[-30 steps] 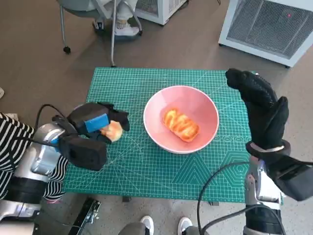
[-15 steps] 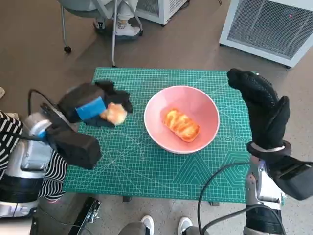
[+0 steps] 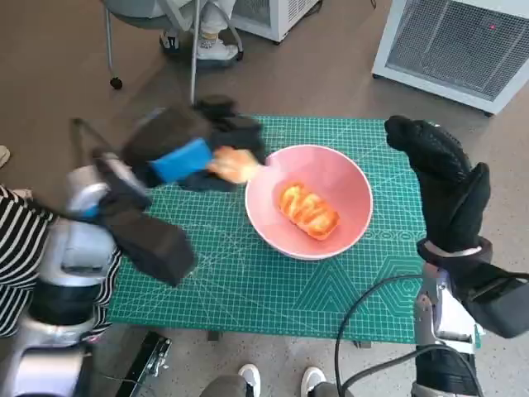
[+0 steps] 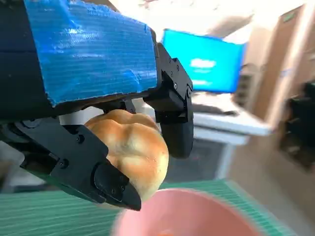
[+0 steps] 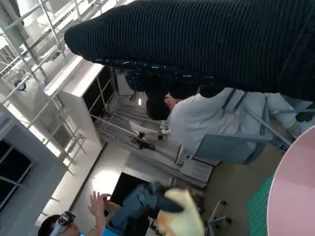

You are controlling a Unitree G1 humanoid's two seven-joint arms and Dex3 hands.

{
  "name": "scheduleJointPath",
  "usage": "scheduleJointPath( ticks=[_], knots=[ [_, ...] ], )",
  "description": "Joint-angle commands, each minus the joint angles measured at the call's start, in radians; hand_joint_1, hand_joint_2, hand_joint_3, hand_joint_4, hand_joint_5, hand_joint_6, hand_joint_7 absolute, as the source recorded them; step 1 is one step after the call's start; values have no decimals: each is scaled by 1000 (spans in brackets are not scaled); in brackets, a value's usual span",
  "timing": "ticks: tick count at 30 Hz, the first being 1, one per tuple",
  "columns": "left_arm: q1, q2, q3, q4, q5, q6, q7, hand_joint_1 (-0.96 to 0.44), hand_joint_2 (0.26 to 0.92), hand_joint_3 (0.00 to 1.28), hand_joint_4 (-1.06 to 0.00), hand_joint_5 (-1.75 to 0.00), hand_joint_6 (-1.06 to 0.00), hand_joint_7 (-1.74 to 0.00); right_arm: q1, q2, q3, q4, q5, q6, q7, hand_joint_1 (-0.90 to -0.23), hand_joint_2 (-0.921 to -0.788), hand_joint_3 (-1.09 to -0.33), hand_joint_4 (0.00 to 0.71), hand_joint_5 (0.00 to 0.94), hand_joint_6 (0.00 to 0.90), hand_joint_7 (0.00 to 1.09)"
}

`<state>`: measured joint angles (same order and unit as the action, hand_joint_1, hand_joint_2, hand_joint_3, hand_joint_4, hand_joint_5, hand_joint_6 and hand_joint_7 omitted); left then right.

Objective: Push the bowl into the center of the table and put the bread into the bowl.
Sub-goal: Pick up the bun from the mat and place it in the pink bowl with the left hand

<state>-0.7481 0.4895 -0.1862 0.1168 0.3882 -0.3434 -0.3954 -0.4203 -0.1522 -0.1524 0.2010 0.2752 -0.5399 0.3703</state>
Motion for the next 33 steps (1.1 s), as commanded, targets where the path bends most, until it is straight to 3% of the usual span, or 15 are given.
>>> scheduleJointPath(
  ticks=[1,11,13,15,19,25,33],
  knots=[
    [-43,-36,-38,80,16,-25,16,2,920,92,-687,-1134,-564,-1254,19,2,-2,-2,-6,2,-11,-688,-921,-742,206,0,120,395],
    [-89,-72,-86,212,45,-73,18,0,921,184,-575,-1253,-465,-1351,31,-5,-6,-17,-15,0,-21,-688,-921,-743,205,0,118,394],
    [-93,-77,-90,230,39,-80,12,-174,921,173,-547,-961,-517,-1345,34,-7,-7,-18,-17,-1,-24,-688,-921,-743,205,0,116,393],
    [-96,-80,-92,245,29,-89,4,-106,862,90,-589,-626,-494,-890,35,-8,-8,-21,-20,-2,-27,-688,-921,-743,204,0,112,392],
    [-97,-85,-93,278,-3,-111,-20,-105,841,21,-610,-253,-487,-435,37,-11,-11,-24,-22,-2,-32,-689,-921,-745,204,0,110,392],
    [-99,-83,-94,314,-20,-155,-35,-195,833,5,-513,-77,-412,-247,38,-11,-11,-23,-26,-8,-38,-686,-921,-746,203,0,108,393],
    [-110,-69,-90,356,20,-219,5,-485,864,12,-338,-4,-304,-119,31,-8,-7,-13,-32,-14,-47,-684,-921,-746,204,0,107,396]
  ],
)
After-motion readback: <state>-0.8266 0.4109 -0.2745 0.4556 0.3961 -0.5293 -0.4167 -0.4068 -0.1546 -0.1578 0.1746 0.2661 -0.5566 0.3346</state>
